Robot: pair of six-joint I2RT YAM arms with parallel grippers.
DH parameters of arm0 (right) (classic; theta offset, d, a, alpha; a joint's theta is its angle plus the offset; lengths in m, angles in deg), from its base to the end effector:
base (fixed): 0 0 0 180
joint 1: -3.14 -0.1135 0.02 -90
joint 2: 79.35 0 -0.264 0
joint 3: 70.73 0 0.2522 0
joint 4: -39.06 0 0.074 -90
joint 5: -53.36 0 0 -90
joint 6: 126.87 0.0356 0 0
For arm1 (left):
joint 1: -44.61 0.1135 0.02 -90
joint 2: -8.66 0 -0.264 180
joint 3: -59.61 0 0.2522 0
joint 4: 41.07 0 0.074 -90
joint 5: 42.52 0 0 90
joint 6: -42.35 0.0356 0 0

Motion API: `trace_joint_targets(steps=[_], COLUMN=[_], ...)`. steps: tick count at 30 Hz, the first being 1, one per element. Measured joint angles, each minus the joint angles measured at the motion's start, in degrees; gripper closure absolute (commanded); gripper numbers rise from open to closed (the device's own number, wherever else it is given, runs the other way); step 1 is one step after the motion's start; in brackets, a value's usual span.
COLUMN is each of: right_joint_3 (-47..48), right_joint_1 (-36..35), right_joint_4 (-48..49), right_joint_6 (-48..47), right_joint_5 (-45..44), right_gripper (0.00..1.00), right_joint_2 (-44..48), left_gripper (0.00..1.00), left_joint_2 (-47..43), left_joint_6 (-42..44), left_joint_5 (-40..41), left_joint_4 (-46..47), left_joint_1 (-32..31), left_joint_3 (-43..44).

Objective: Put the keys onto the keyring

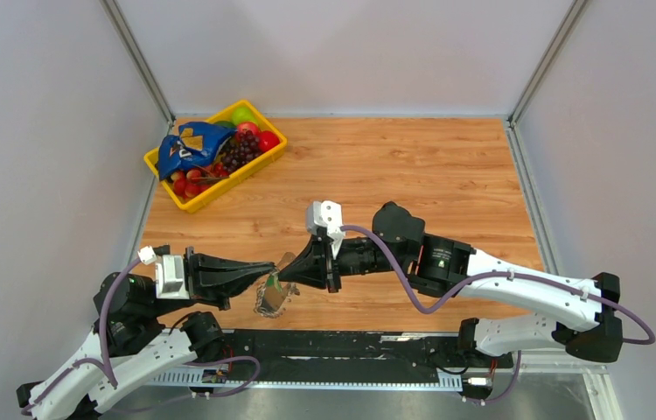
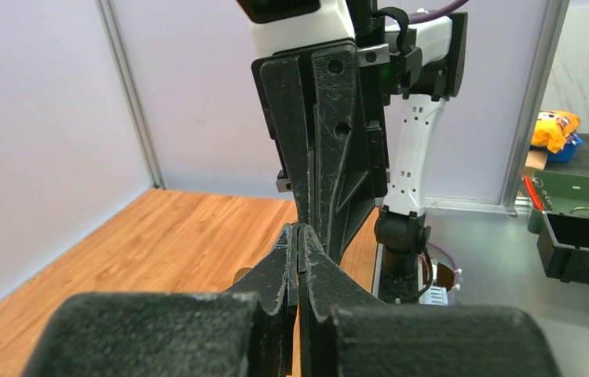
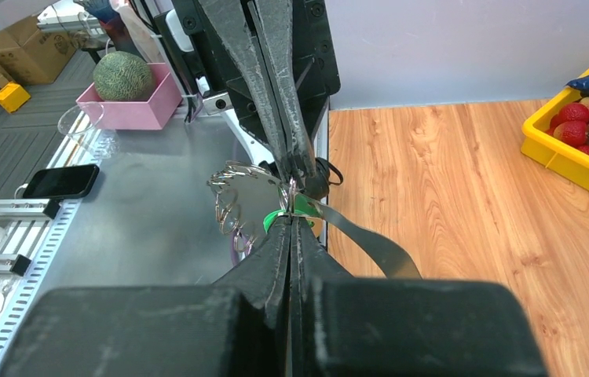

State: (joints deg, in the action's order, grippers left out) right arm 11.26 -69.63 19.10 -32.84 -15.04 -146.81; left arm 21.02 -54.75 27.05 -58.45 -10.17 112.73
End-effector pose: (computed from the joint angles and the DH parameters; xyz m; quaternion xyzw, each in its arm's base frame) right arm 0.0673 0.2613 0.4105 -0.5143 0.5287 0.5192 0.4318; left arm 0.0197 -0.0494 0.3773 0.3540 0.4344 -0.5064 0.6554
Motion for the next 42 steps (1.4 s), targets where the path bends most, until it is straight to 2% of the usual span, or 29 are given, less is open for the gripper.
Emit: trace_joint_targets(steps=[15,20,28,34,42], right_joint_3=[-0.52,-0.52,-0.50,0.20,1.84], right_joint_1=[-0.33,-0.35,-0.50,-0.61,-1.01], right_joint_4=[-0.59,-1.44,-3.82,-4.35,-4.22], right_joint_6=[-0.02,-0.02,-0.55,-1.16,-1.11], right_joint_5=[1.68,2.08,-0.46,-2.56,-3.63], right_gripper=[0.99,0.84,0.69,0.68,0.69], right_joint_2=[-2.01,-2.99,-1.11,2.29,2.27], left_gripper=[1.00,1.00,1.00,1.00,1.00], left_joint_2=[-0.24,-0.31,-0.42,-0.55,-0.55], left_joint_6=[-0.02,-0.02,-0.02,-0.02,-0.02], left_joint_5=[0.07,0.07,0.09,0.15,0.46], left_joint_4=[0.13,0.48,0.94,1.38,1.66], left_joint_1=[0.00,0.00,0.00,0.00,0.00], left_joint_3=[-0.26,-0.26,-0.26,-0.26,-0.31])
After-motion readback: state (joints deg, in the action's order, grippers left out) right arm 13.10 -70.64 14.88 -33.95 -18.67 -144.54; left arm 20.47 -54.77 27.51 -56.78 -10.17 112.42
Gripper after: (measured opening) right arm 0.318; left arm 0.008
